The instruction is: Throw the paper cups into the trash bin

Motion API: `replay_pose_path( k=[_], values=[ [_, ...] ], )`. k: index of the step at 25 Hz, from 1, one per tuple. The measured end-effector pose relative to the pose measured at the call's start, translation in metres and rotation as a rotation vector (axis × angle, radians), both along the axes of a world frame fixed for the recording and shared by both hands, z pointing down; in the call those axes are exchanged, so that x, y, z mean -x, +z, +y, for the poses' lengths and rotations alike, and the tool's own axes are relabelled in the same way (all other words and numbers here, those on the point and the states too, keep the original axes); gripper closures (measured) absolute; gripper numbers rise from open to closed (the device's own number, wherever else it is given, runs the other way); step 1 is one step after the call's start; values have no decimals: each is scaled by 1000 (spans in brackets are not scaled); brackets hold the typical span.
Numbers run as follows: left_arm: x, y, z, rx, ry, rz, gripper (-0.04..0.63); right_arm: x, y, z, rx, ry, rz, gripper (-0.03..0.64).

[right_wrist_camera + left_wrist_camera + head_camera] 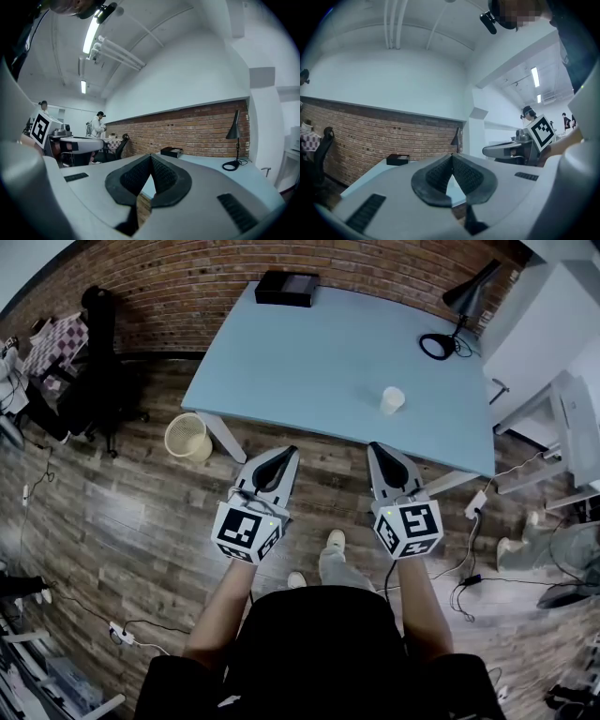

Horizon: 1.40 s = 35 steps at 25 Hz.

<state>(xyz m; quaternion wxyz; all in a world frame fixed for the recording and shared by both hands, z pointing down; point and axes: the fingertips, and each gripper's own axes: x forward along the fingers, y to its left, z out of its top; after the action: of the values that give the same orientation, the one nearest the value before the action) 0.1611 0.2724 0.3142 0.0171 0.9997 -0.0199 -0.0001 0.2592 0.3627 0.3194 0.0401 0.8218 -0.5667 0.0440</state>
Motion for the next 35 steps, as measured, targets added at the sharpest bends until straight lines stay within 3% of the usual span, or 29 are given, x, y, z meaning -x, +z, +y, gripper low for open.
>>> replay_pose_path(
  k=[13, 22, 35],
  values=[
    [-99, 16, 1, 34, 4, -20, 586, -104, 29, 4, 73, 0, -31, 612],
    [-145, 36, -10, 50, -9, -69, 586, -162, 76, -10, 160, -15, -77, 612],
    [-173, 87, -32, 114, -48, -174, 586, -247, 168, -36, 468, -61, -74, 601]
  ],
)
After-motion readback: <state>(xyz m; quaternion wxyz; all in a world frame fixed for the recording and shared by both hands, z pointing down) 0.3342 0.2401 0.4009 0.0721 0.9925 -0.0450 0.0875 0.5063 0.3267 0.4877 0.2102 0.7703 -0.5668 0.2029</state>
